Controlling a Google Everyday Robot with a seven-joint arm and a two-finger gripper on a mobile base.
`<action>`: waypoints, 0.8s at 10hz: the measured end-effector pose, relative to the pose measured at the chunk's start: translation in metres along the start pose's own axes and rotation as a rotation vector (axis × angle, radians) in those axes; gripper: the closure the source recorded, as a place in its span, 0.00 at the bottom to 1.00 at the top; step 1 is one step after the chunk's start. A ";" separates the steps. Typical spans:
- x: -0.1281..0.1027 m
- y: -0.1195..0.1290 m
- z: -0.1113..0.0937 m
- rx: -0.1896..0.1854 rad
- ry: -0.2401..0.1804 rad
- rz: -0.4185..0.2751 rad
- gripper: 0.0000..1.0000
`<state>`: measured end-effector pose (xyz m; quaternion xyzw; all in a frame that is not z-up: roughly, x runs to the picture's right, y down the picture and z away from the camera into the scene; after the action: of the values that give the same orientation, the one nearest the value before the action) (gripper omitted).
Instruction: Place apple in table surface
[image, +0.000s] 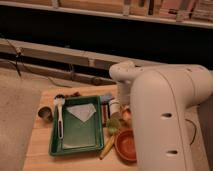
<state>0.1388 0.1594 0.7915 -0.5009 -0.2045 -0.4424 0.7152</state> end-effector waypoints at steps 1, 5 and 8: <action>-0.002 -0.002 0.001 0.006 -0.002 -0.002 0.52; -0.011 -0.002 0.006 0.013 -0.009 0.018 0.20; -0.014 0.004 0.003 0.001 -0.022 0.006 0.29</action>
<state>0.1349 0.1688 0.7806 -0.5058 -0.2111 -0.4347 0.7146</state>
